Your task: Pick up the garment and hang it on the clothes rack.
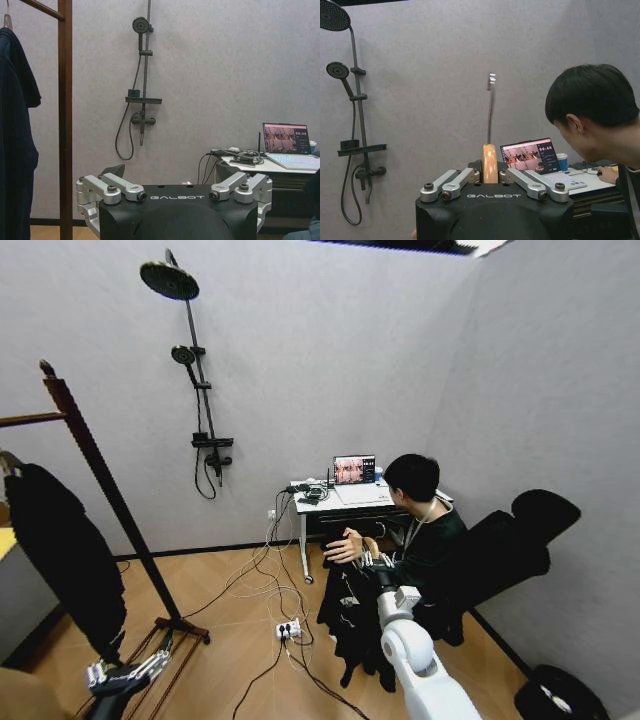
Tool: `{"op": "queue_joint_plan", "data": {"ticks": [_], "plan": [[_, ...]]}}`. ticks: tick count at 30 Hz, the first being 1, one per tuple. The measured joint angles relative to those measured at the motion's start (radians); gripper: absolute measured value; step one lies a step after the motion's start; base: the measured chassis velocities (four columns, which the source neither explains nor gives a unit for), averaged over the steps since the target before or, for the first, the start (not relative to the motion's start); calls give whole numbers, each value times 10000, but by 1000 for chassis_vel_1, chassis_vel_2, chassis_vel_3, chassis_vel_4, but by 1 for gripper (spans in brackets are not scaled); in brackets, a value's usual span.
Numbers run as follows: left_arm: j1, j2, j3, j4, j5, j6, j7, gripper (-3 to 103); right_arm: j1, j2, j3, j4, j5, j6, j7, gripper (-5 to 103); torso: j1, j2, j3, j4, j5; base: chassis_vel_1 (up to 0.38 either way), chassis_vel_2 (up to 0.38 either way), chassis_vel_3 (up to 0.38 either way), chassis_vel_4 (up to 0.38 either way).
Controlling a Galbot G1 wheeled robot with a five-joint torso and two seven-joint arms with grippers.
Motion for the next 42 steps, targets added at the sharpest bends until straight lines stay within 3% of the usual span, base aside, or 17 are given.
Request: {"op": "queue_joint_plan", "data": {"ticks": [8, 20, 42], "plan": [[0, 0, 0, 0, 0, 0, 0, 100, 3, -22, -8, 51, -140, 63, 120, 10, 0, -1, 0, -8, 0, 0, 0, 0, 0], [0, 0, 0, 0, 0, 0, 0, 100, 27, -51, -211, 305, -557, 793, -201, 10, 0, 0, 1, -7, 0, 0, 0, 0, 0], [0, 0, 0, 0, 0, 0, 0, 100, -47, -116, -396, 226, -597, 986, -741, 10, -2, 0, 0, -7, -2, -44, 35, 41, -45]]}}
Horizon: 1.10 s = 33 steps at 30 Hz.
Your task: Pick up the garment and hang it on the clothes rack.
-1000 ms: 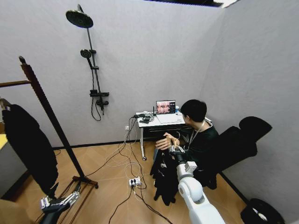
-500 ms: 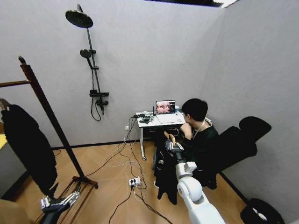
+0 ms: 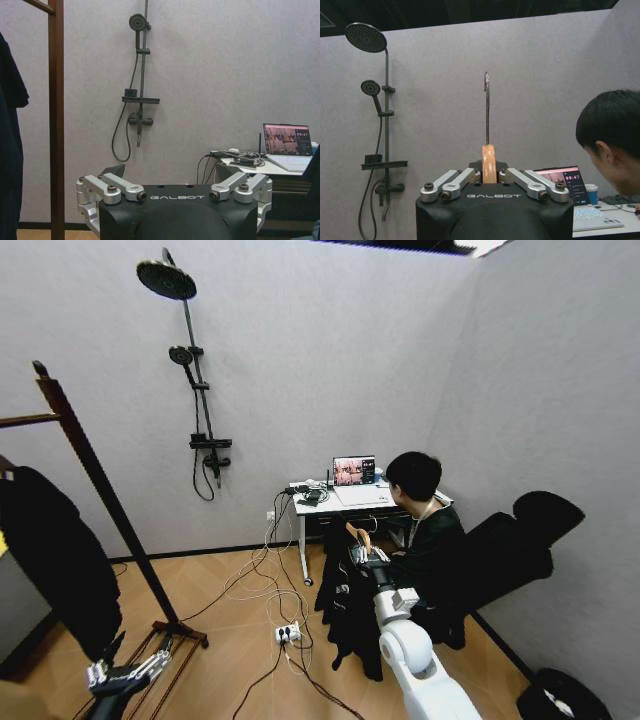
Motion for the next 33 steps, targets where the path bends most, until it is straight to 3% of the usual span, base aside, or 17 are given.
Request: {"op": "queue_joint_plan", "data": {"ticks": [17, 23, 33], "plan": [[0, 0, 0, 0, 0, 0, 0, 100, -141, -155, -847, 1014, -70, 88, -217, 10, -7, 2, -3, 2, 1, -77, 84, 71, -77], [0, 0, 0, 0, 0, 0, 0, 100, 280, -439, -1305, 620, -21, 71, -274, 10, -5, 1, -2, 1, 2, 0, 0, 0, 0], [0, 0, 0, 0, 0, 0, 0, 100, 1314, -235, -1865, -227, 107, 69, -265, 10, 1, 0, 0, 0, 1, 0, 0, 0, 0]]}}
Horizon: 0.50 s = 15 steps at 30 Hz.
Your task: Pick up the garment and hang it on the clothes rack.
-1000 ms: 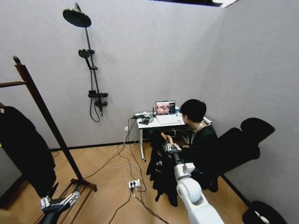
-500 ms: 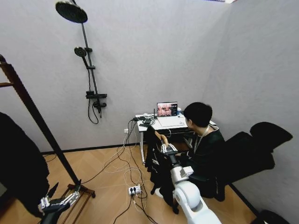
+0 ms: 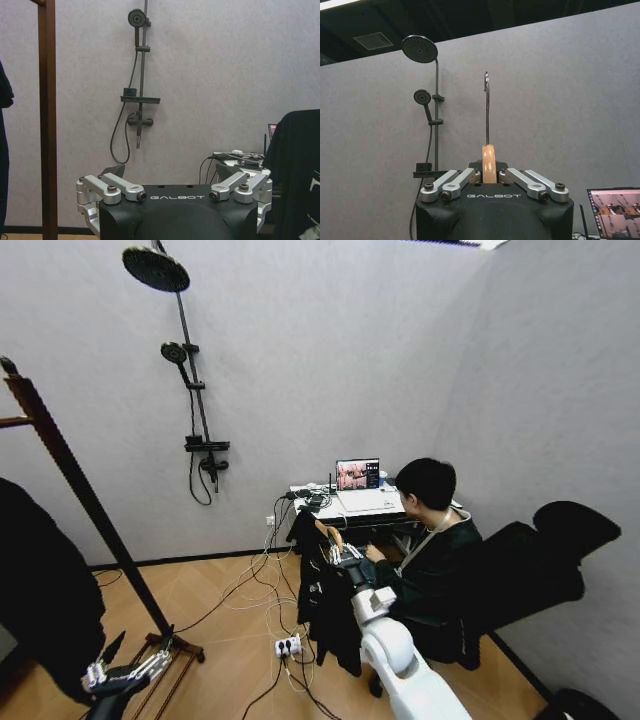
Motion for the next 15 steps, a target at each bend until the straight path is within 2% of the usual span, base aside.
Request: {"op": "queue_joint_plan", "data": {"ticks": [7, 15], "plan": [[0, 0, 0, 0, 0, 0, 0, 100, 1173, 147, -851, -607, 295, -50, 15, 10, 0, 0, 0, 0, -1, 0, 0, 0, 0], [0, 0, 0, 0, 0, 0, 0, 100, 1613, 286, -1248, -838, 331, -110, 121, 10, 0, 0, 0, -1, 0, 0, 0, 0, 0]]}}
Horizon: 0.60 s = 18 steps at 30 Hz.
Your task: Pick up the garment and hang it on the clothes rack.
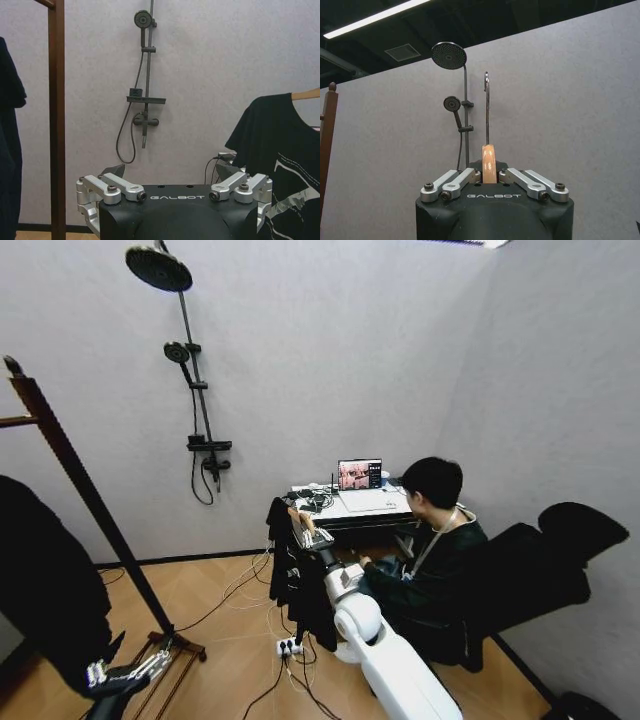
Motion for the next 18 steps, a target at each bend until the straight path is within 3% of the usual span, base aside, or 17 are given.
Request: {"op": "queue_joint_plan", "data": {"ticks": [18], "plan": [[0, 0, 0, 0, 0, 0, 0, 100, 1286, -124, -394, -725, 1053, -369, -56, 10, 0, 0, 0, 1, 0, 84, 80, 76, 80]]}}
